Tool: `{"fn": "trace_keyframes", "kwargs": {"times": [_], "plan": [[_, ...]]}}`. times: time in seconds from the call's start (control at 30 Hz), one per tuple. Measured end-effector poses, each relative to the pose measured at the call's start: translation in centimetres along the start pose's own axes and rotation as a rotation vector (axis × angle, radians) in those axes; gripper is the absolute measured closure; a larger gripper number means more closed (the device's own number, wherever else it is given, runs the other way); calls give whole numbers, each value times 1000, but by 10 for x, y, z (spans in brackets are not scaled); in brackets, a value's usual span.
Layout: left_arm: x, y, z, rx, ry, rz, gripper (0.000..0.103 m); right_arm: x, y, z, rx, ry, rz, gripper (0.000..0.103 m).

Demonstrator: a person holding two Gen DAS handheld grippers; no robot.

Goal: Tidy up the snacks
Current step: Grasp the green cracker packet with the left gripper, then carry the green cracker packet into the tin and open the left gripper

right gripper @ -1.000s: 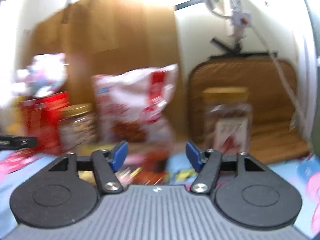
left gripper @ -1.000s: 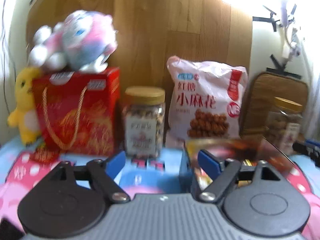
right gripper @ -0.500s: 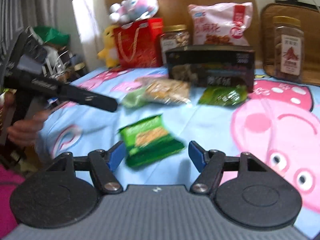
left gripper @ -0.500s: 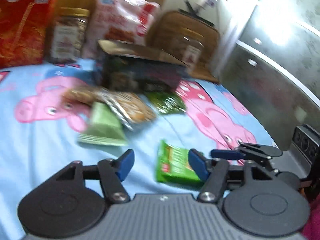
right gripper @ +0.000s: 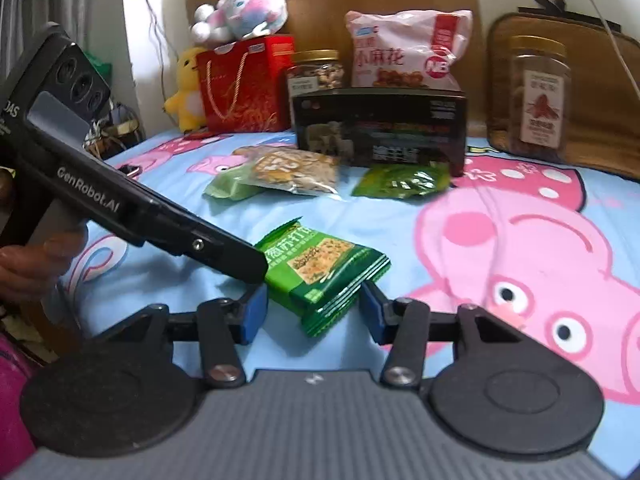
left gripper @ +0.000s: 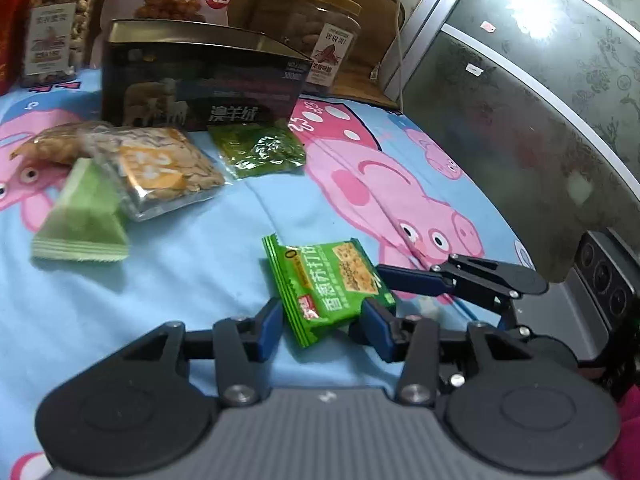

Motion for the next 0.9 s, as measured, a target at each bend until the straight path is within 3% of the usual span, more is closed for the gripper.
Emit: {"fn": "trace_keyframes", "kwargs": {"times": [0.07, 0.17, 0.33, 0.47, 0.6, 0.77, 0.9], "plan": [[-1, 5, 5, 5, -5, -15, 56, 0, -1, 0, -5, -2, -8, 50], [-5, 9, 13, 11, -10, -25, 64, -4, -2, -2, -16, -18, -17, 64], [-15, 32, 5, -39, 7, 24, 67, -20, 26, -10, -70, 16, 27, 65], [-19, 75, -17, -159, 10, 63, 68, -36, 76, -6, -146, 17, -8, 65], [-6, 124, -21, -253, 41, 36, 67, -58, 120, 18, -196, -9, -58, 66], [21, 181, 4, -291, 99, -41, 67, -94, 158, 63, -185, -35, -25, 68], [41, 209, 29, -285, 137, -78, 67, -111, 166, 88, -168, -92, -33, 68]]}}
Point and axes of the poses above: each gripper's, at about its wrist camera, not at the fingertips, and z roughly the way its jaws point, x to its left, y to its top, the point moved 8 cm from there along z, roughly the way its jaws point, and after that the axes turned 7 degrees about y, right-handed, at the moved point
